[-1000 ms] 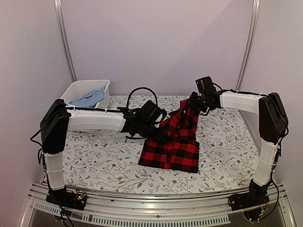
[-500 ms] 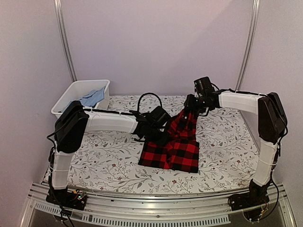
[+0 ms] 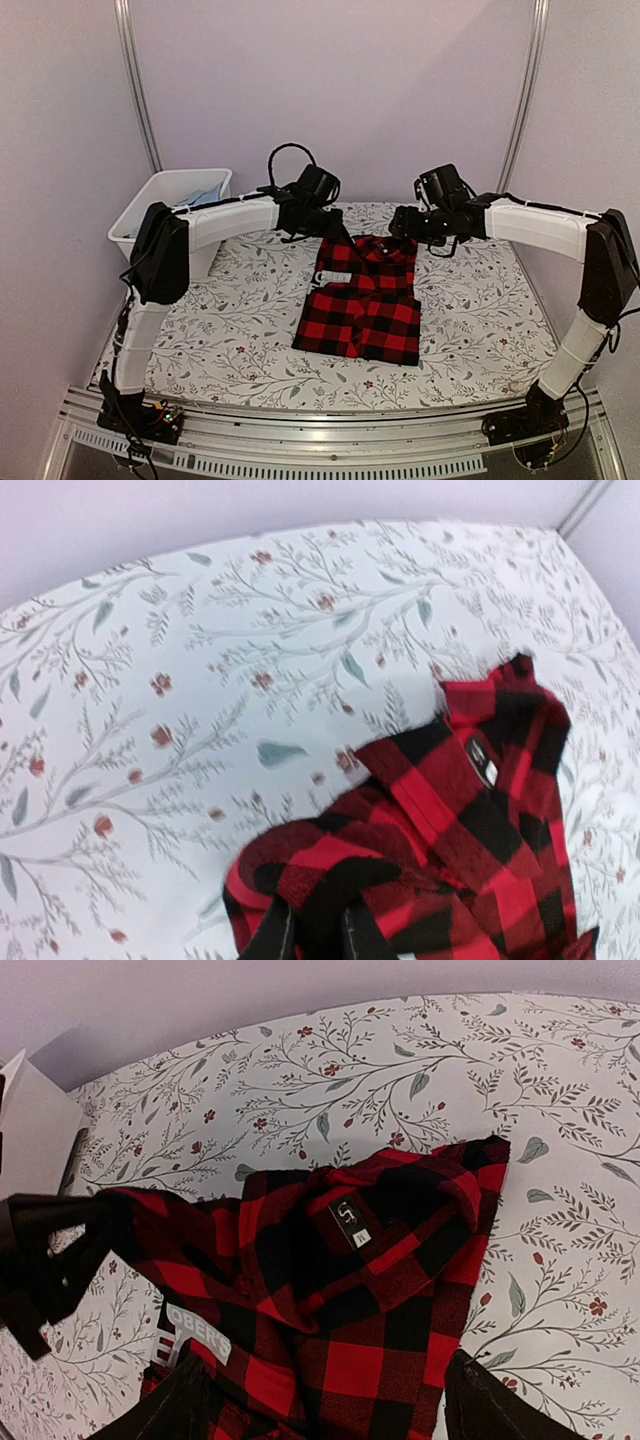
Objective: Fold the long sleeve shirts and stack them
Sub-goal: Flatten out the square-folded shirt at the center of the board.
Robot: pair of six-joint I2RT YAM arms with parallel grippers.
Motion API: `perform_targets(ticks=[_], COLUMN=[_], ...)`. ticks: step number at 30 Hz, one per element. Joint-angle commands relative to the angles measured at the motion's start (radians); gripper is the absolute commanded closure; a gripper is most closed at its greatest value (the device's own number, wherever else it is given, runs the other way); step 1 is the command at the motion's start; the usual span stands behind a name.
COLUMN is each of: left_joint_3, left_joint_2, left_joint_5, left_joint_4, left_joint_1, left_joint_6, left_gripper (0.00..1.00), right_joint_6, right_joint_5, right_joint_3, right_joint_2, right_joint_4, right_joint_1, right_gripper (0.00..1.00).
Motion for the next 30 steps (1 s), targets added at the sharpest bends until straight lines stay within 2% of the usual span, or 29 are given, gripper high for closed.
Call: perform_targets(ticks=[1,3,4,7,10,16,23,26,29,30], left_joint_3=[0.209,0.296,0.320,0.319,0.282,0.036,-0.297,-0.369,-0.408,-0.419], left_joint_2=[0.175,0.246,0.259,0.251,0.206,0.014,-0.198,-0.243,-0.258,-0.256], left_joint_5=[0.081,0.104,0.116,0.136,0.147,0.180,0.226,0.246,0.253,0.262], left_joint_4=[-0.087,-0.122,-0.127,-0.117,-0.109,-0.022,0.095,0.123,0.152,0.164], left_joint_1=[0.117,0.153,0.165,0.190,0.196,0.193,0.142,0.097,0.050,0.038], left_joint_6=[0.005,-0.007,-0.011,-0.016,-0.008,-0.005,-0.035,-0.043,-0.046,-0.048], left_gripper=[0.84,0.80,0.75,0.56,0.47,0.43,0.43,0.44,0.44,0.44], right_joint_6=[-0.037,-0.045,-0.049,-0.064,-0.076,-0.094,-0.107,-0.109,-0.109,-0.109], right_joint_5=[-0.037,-0.050,-0.057,-0.076,-0.084,-0.118,-0.136,-0.135,-0.131,-0.128], right_joint_3=[-0.043,-0.050,-0.050,-0.037,0.002,0.101,0.214,0.237,0.274,0.287], right_joint_2=[-0.023,-0.013,-0.006,0.029,0.086,0.222,0.377,0.414,0.456,0.474], right_joint_4=[-0.011,-0.012,-0.012,-0.011,-0.017,-0.017,-0.035,-0.033,-0.035,-0.037], right_joint_1=[0.002,0.005,0.006,0.010,0.010,0.011,0.019,0.021,0.022,0.022], right_gripper=[0.20,0.19,0.18,0.18,0.18,0.25,0.53,0.70,0.80,0.80])
